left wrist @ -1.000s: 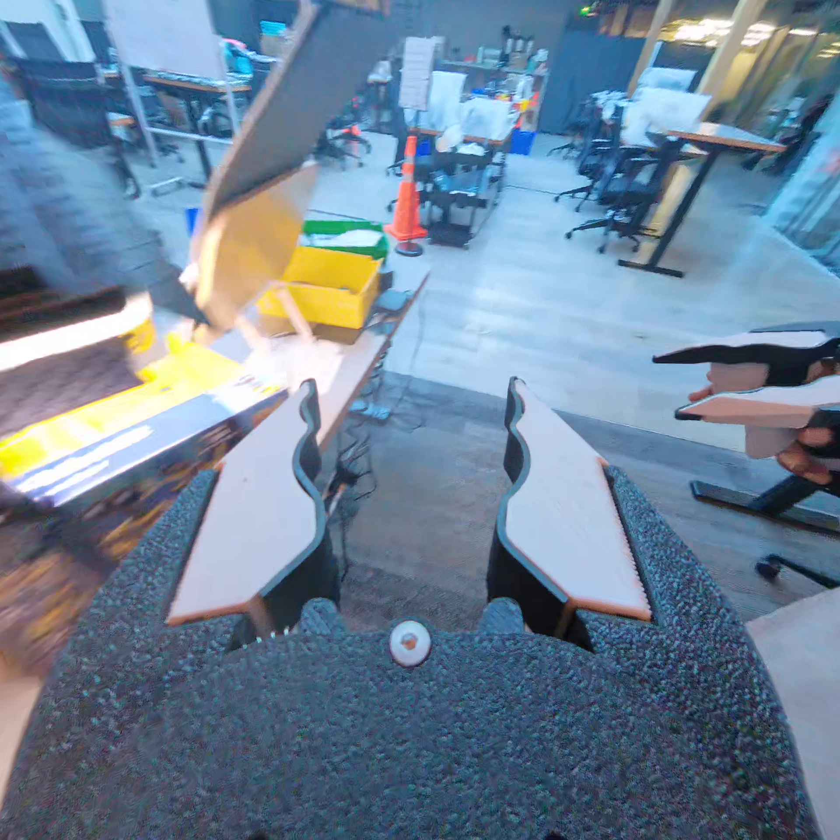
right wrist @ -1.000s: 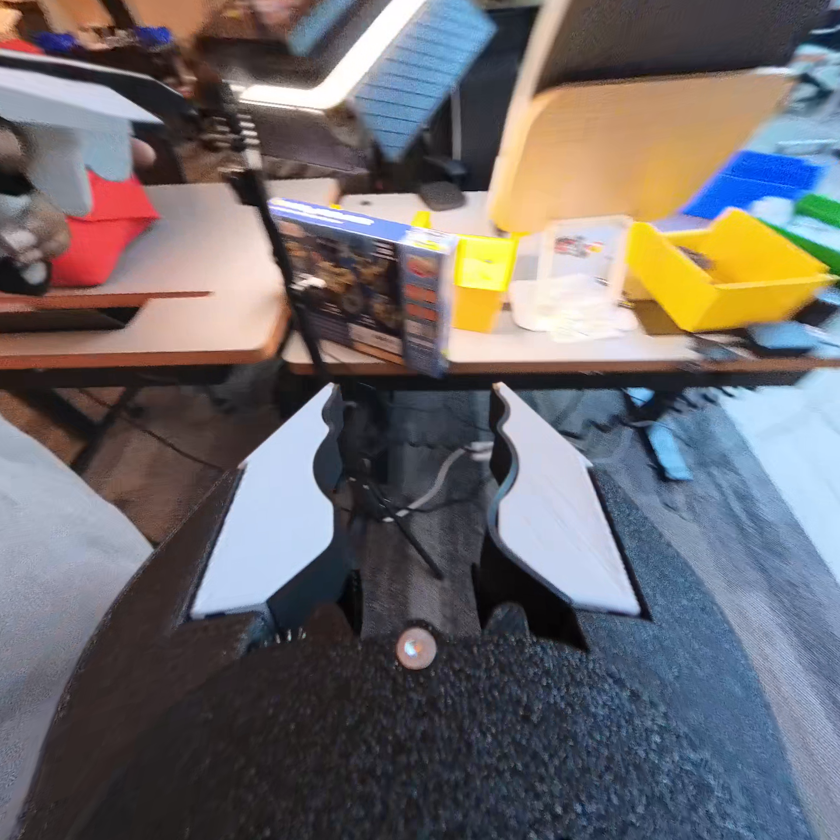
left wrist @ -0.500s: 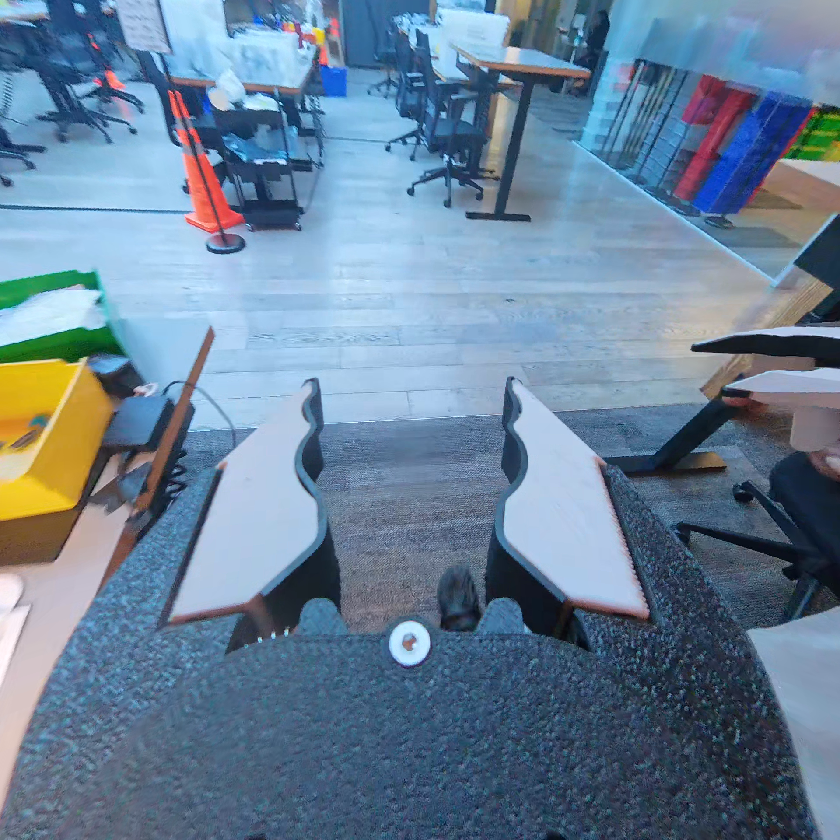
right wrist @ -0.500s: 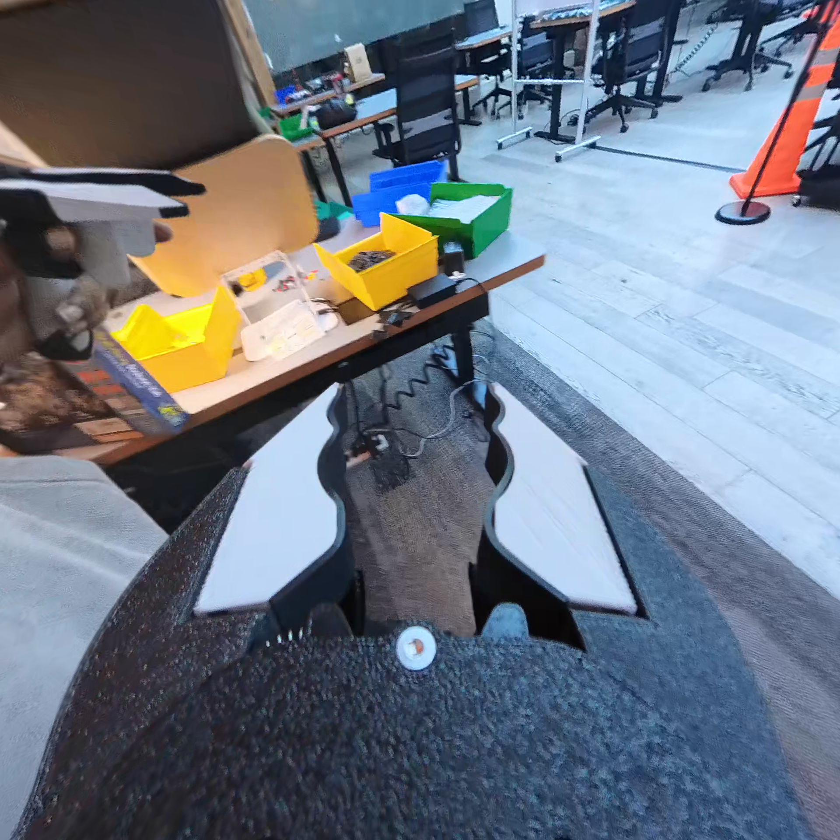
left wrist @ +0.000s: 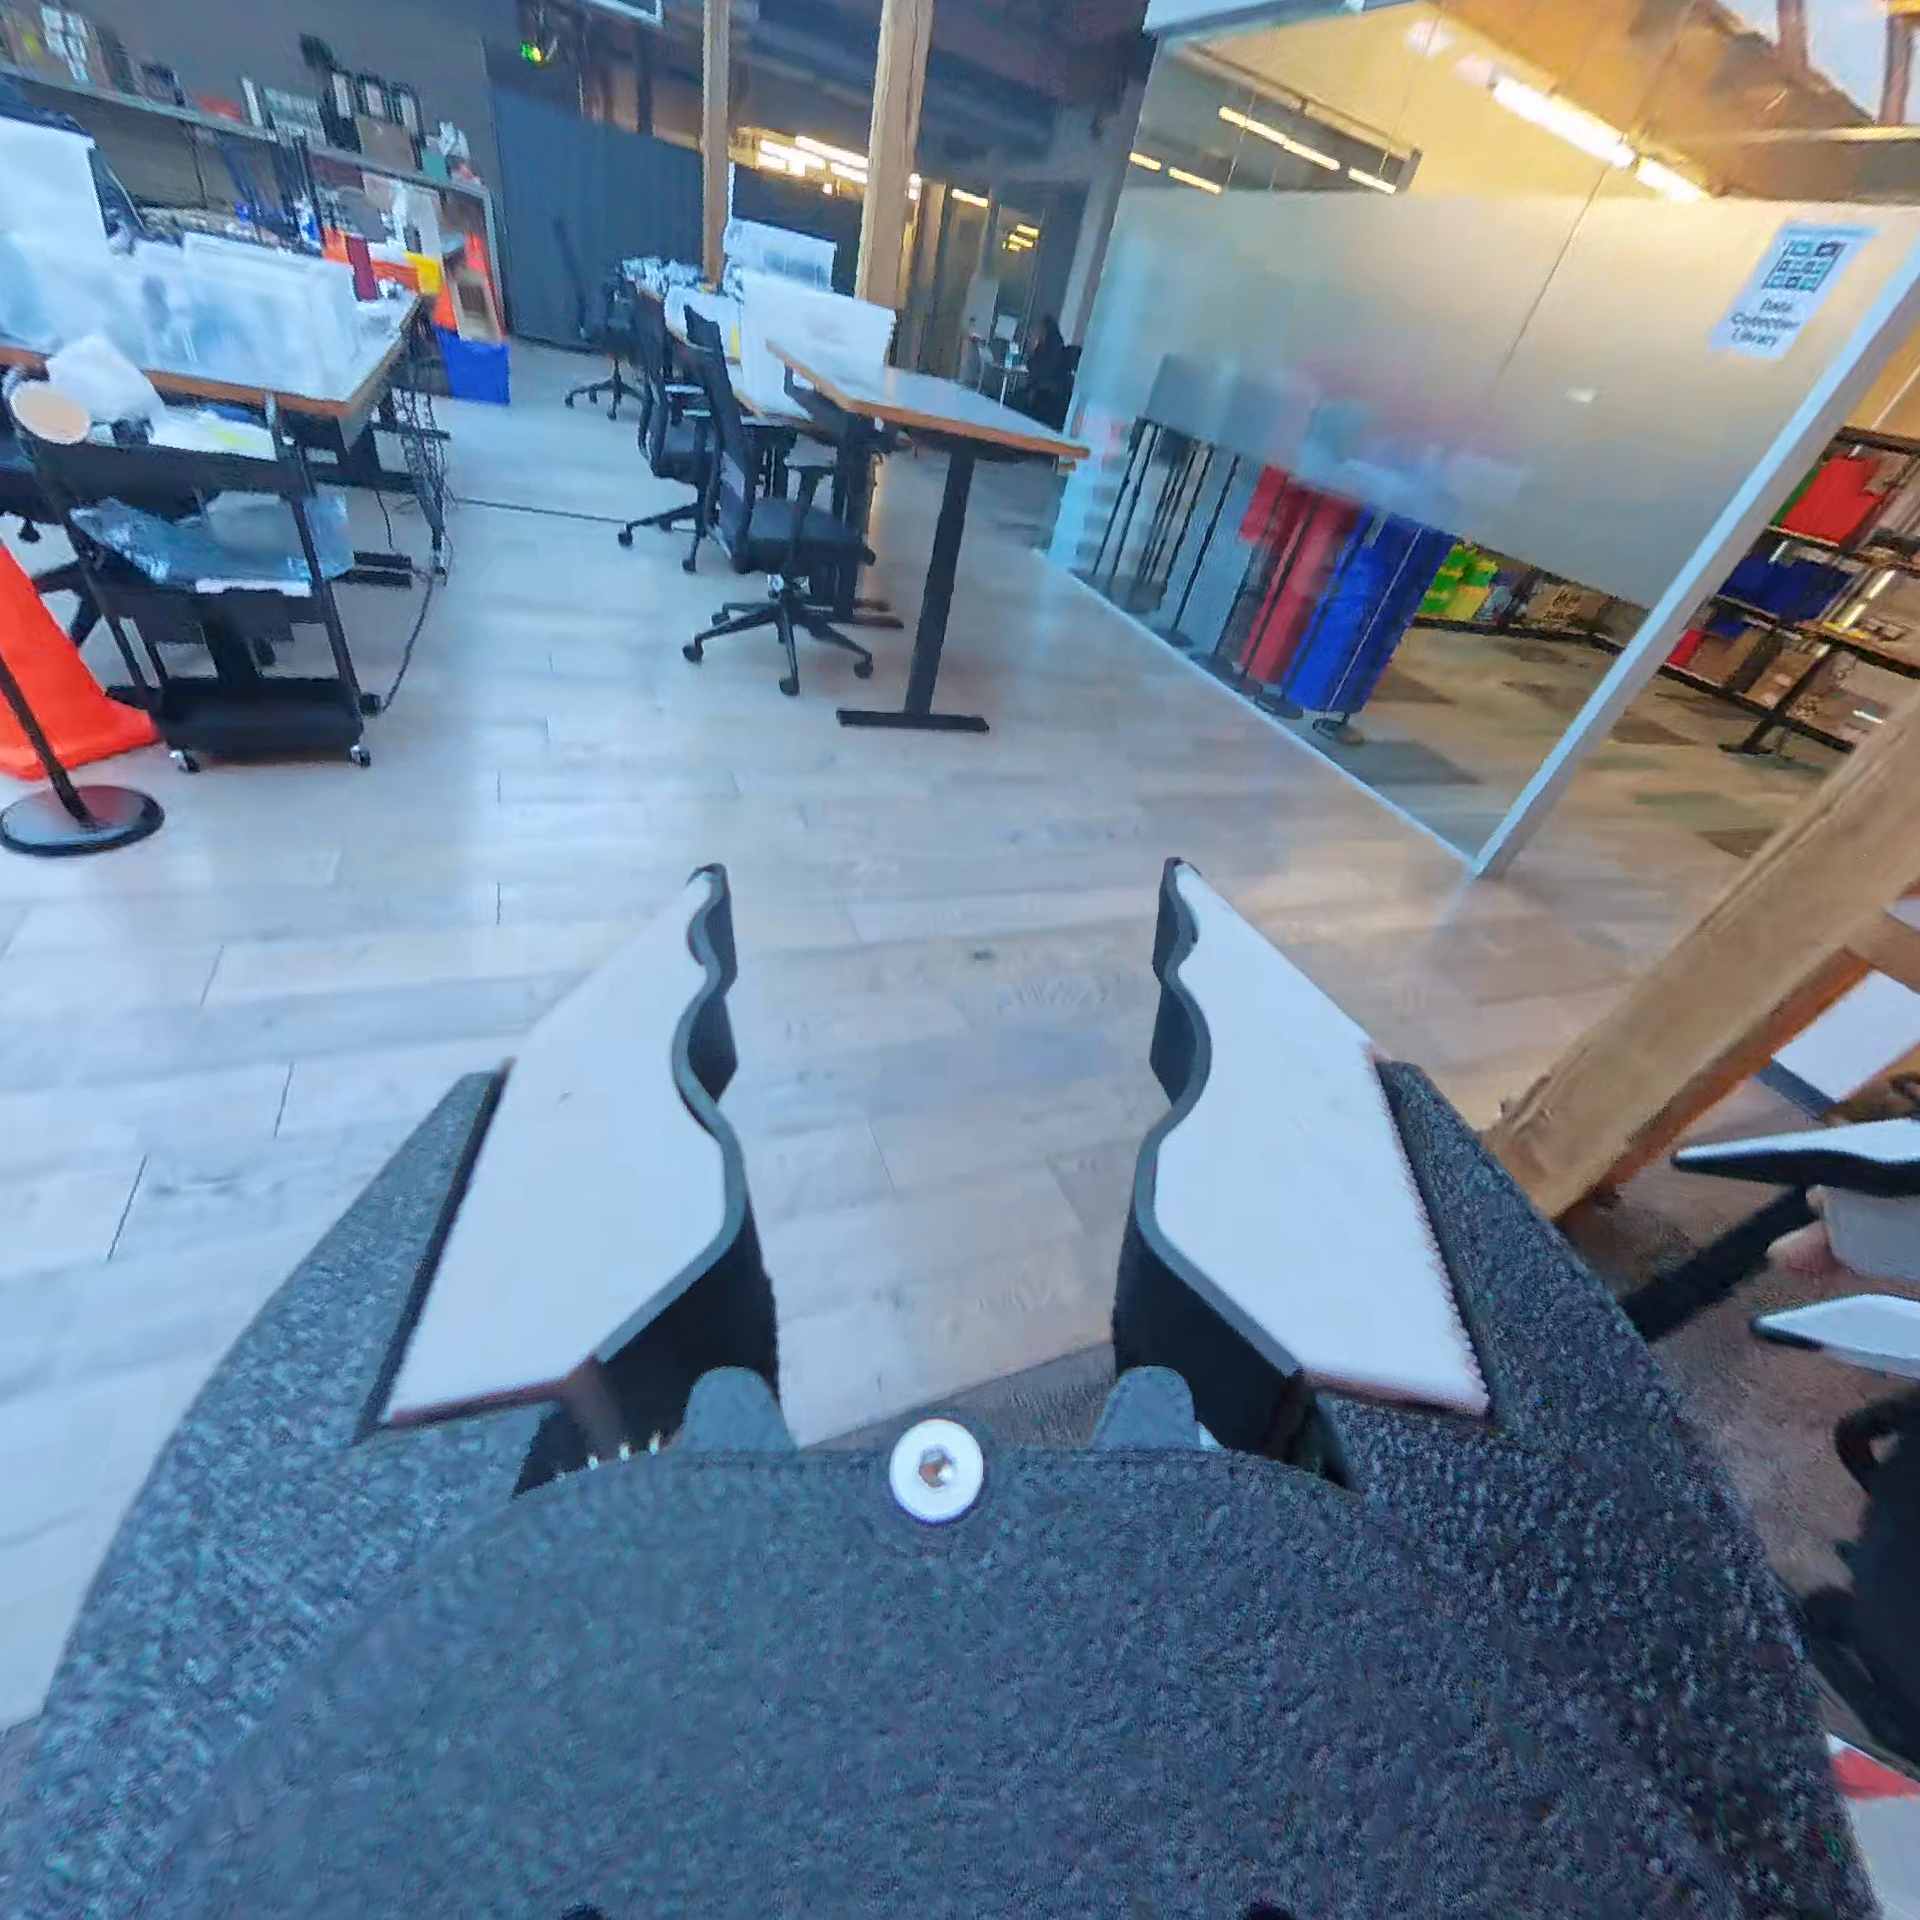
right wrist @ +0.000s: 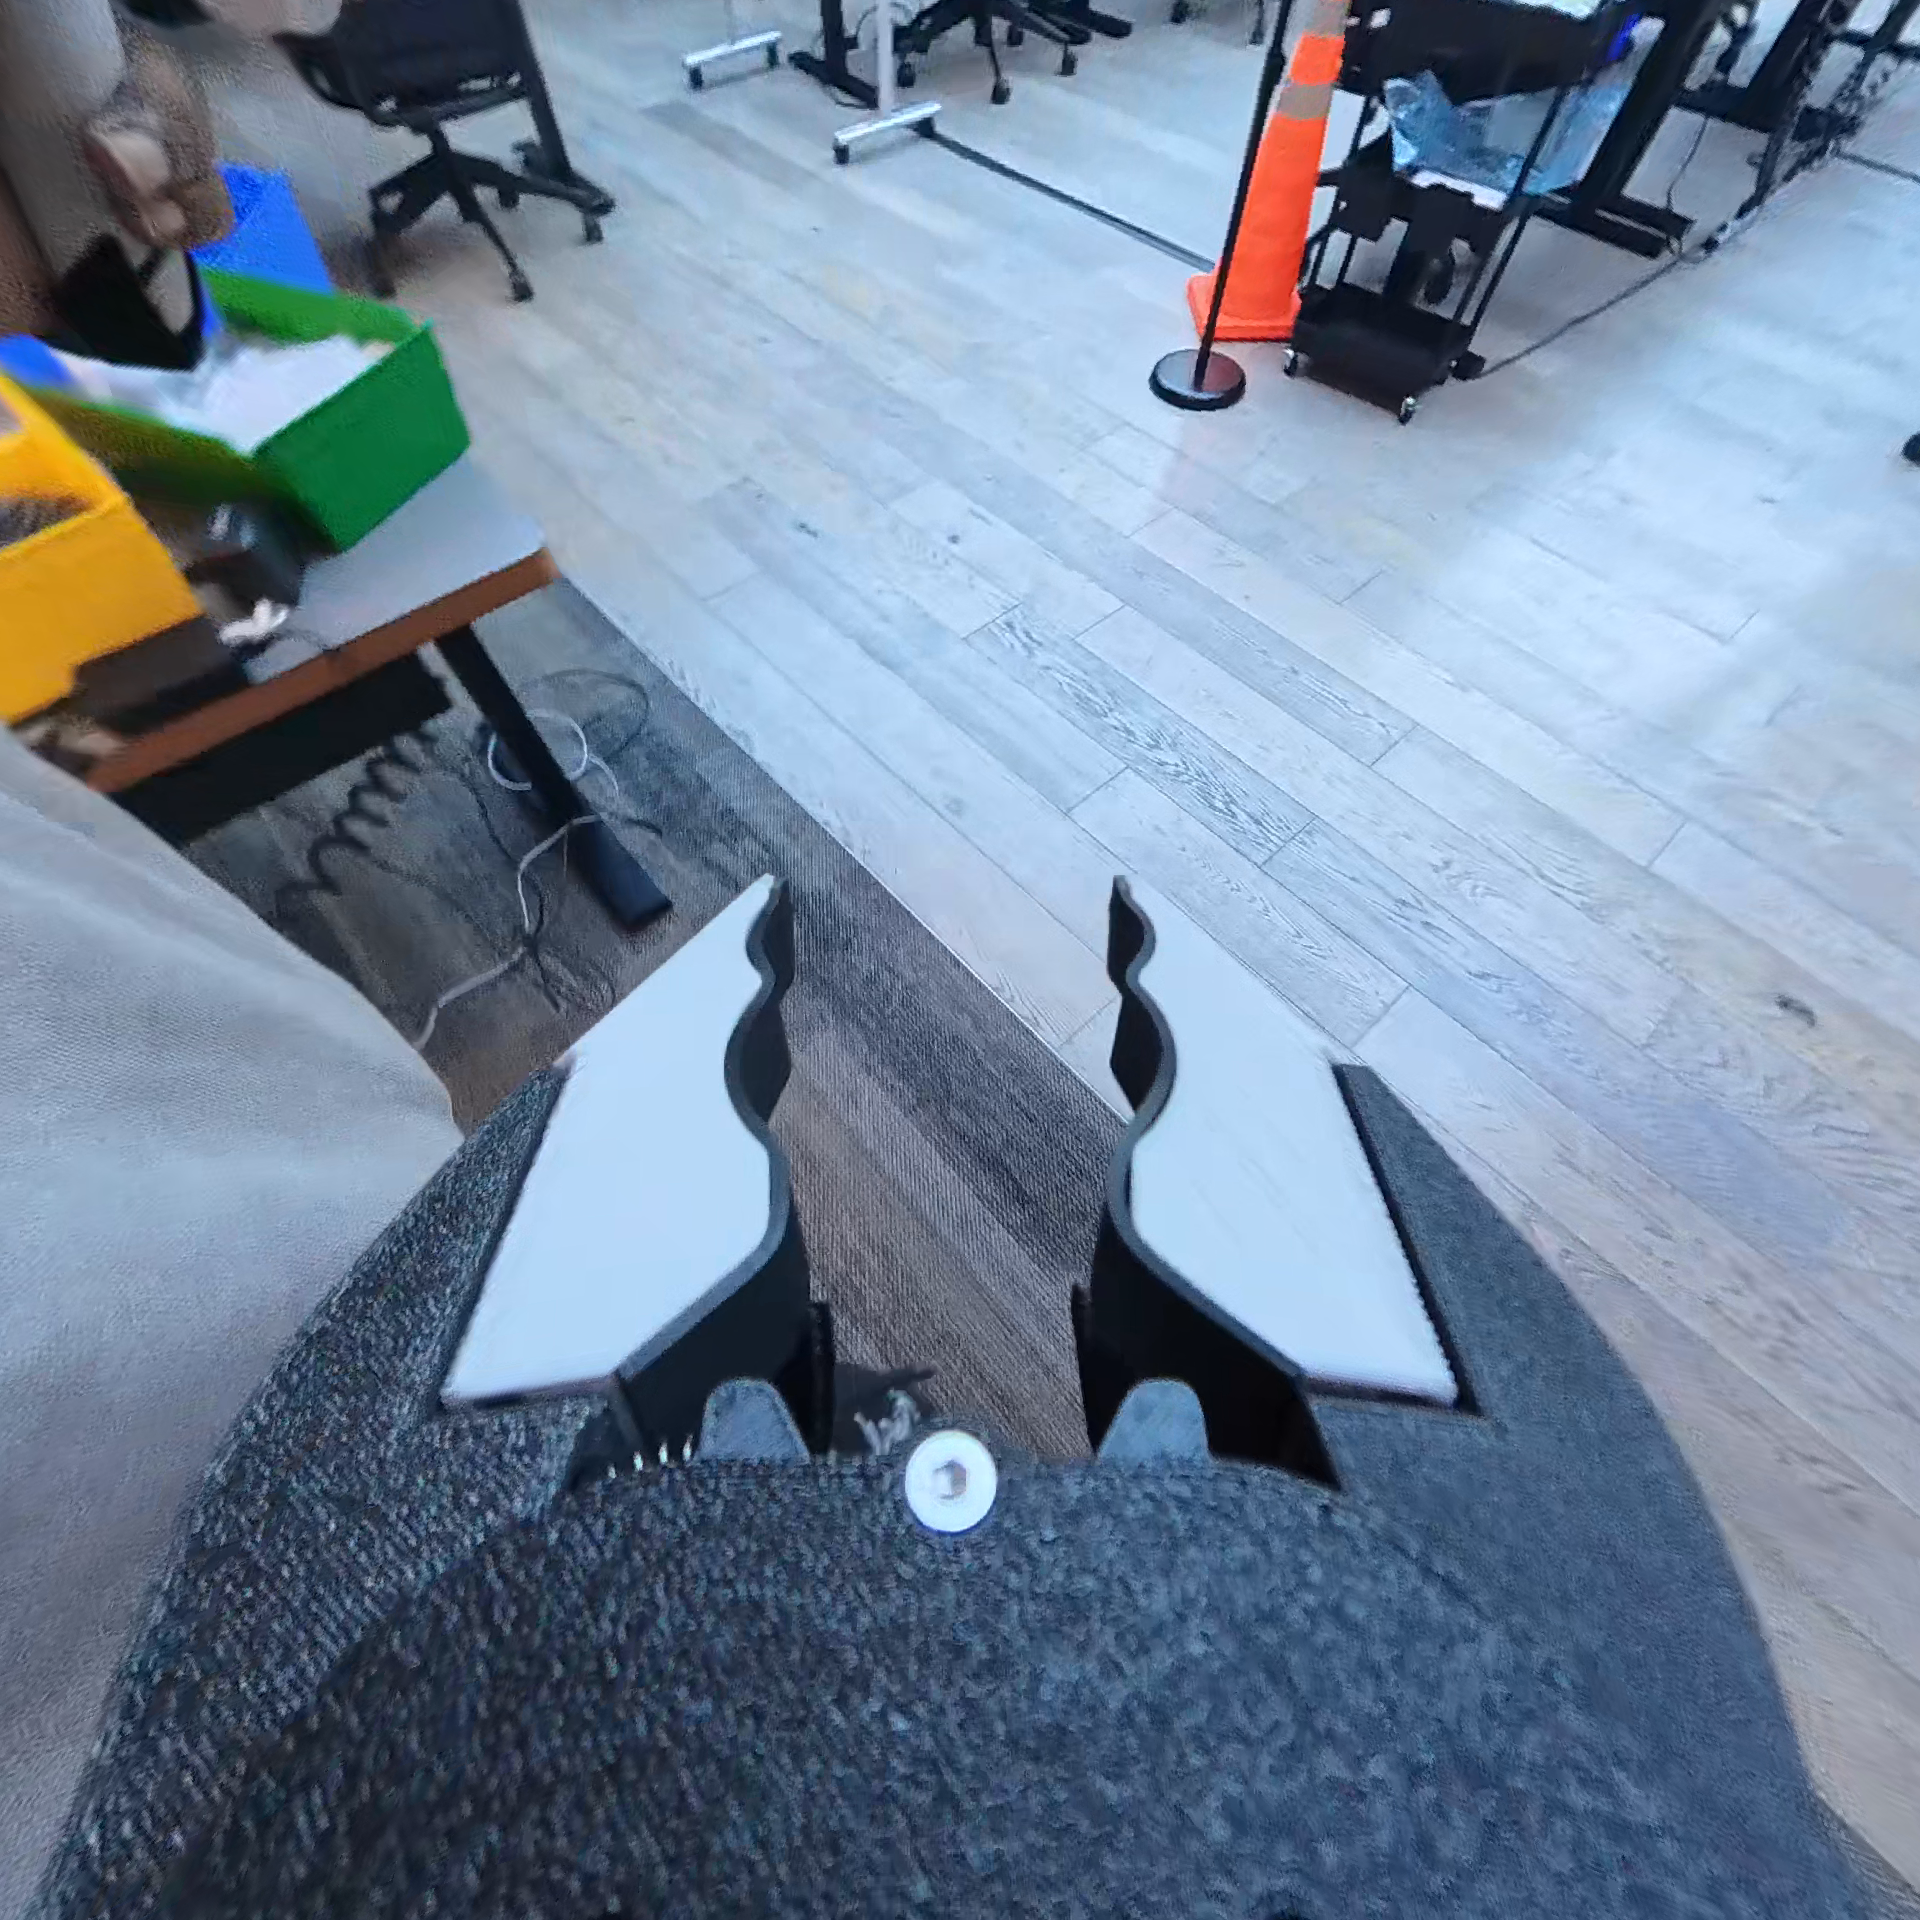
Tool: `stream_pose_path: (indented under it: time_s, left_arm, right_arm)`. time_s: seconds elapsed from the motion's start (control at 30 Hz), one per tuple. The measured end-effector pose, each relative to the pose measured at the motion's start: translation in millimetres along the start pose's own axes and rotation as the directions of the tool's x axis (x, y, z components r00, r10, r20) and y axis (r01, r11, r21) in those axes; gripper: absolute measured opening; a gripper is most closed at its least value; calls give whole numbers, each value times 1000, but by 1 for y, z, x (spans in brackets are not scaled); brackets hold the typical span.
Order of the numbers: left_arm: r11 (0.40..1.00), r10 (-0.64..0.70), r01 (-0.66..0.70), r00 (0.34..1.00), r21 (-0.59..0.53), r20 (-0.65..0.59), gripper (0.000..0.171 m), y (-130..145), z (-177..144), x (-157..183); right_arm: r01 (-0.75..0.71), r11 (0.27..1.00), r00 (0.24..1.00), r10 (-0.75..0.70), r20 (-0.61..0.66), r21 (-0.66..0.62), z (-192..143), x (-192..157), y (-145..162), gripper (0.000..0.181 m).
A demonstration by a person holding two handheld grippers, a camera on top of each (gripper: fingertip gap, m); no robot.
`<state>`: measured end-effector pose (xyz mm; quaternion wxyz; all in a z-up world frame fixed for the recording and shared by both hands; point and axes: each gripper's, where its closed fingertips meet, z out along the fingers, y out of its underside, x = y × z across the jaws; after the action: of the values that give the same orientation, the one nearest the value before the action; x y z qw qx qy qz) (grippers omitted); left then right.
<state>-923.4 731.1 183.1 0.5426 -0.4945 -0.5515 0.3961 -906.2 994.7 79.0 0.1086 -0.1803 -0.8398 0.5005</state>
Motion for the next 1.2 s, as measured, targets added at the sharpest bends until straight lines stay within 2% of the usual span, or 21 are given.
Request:
stream_pose_path:
  time_s: [0.07,0.13,0.2,0.27,0.33,0.47,0.53,0.6,0.7,0.77,0.9,0.97,1.1,1.2]
  left_arm:
    - [1000,-22,22,1000,-12,1,83,0,45,-23]
    - [998,-33,34,999,-54,18,83,16,87,-50]
    - [994,-43,48,998,-102,54,79,36,125,-79]
    - [989,-68,80,993,-121,96,75,43,159,-109]
    - [986,-79,100,985,-136,152,74,32,189,-145]
    - [991,0,36,960,-127,279,74,-22,221,-236]
    - [992,10,36,929,-119,369,74,-38,220,-290]
    - [993,-38,84,895,-83,444,73,-46,215,-344]
    - [990,-78,128,846,-59,527,73,-43,208,-429]
    - [991,-69,124,818,-58,572,72,-38,204,-494]
    - [992,-55,114,773,-54,632,72,-46,192,-642]
    - [992,-89,129,752,-14,653,75,-75,178,-713]
    - [992,-118,111,676,57,727,78,-141,134,-835]
    - [988,-149,111,599,103,787,82,-162,97,-905]
  right_arm:
    - [-58,998,998,58,22,2,39,34,-6,59]
    - [-67,997,995,69,71,-33,89,62,-6,59]
    - [-25,997,988,35,151,-72,145,85,-14,59]
    - [73,994,971,-52,231,-84,202,108,-35,58]
    - [159,984,942,-125,311,-84,262,131,-67,57]
    - [173,985,843,-142,519,-12,388,156,-165,55]
    - [208,978,756,-175,631,23,448,151,-221,55]
    - [240,967,669,-229,707,87,506,138,-282,54]
    - [249,958,568,-265,779,145,594,108,-358,54]
    - [230,957,537,-274,798,174,655,82,-398,54]
    - [231,959,557,-266,787,161,774,26,-439,55]
    - [304,942,569,-299,766,142,824,0,-450,58]
    - [434,882,459,-390,798,182,903,-52,-484,59]
    - [458,871,398,-378,836,176,972,-85,-512,60]
